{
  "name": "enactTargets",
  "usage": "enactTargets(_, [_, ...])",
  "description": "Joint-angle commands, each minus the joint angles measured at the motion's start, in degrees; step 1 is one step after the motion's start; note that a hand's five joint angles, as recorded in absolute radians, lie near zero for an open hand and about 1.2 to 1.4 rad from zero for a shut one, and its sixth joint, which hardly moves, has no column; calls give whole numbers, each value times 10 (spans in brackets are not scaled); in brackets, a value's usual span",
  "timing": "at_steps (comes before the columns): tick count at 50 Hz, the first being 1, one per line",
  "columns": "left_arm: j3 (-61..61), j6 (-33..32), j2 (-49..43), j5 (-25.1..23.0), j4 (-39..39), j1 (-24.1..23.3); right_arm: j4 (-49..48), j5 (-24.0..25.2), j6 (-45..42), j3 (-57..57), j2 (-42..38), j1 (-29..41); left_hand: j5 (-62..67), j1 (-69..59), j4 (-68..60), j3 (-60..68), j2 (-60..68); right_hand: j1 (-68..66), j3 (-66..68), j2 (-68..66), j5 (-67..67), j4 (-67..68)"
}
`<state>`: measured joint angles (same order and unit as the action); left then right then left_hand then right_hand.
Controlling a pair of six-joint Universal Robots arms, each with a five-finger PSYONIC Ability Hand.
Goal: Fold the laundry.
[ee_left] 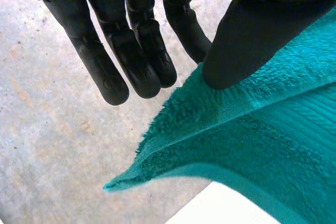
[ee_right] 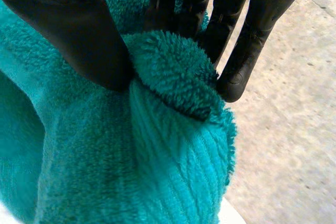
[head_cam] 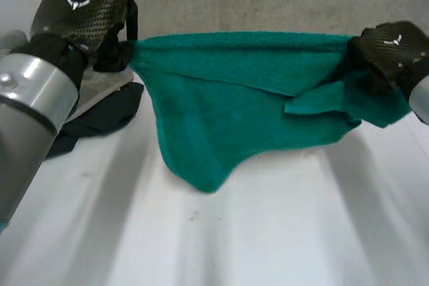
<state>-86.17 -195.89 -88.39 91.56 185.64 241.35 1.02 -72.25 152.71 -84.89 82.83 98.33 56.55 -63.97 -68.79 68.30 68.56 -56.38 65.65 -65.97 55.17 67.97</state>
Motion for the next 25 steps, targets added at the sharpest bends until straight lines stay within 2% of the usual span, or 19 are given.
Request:
enactTargets(1, [-85,0,-9,-17,7,5,50,64,38,108,-134,6,135,-160,-112,117,114,-236,144,-140,148,120])
enactTargets(7, [-86,2,-99,-15,6,4,57,65,44,152,-230,7,135,-160,-112,117,114,-236,144,-140,148,120])
enactTargets(12, [-72,2,-137,-16,5,10,79,60,44,153,-244,7,135,-160,-112,117,114,-236,144,-140,148,120])
enactTargets(13, [-72,1,-141,-16,5,11,84,58,44,151,-243,6,135,-160,-112,117,114,-148,56,-53,61,33])
enactTargets(15, [-70,0,-147,-17,5,15,105,51,41,145,-236,4,135,-160,-112,117,114,157,-250,253,-245,-273])
enactTargets(20, [-61,1,-159,-17,8,18,167,41,27,129,-210,4,135,-160,-112,117,114,201,-293,296,-288,-316])
enactTargets(25, [-52,1,-162,-17,9,18,226,39,-27,102,-182,10,135,-160,-112,117,114,214,-307,310,-302,-330])
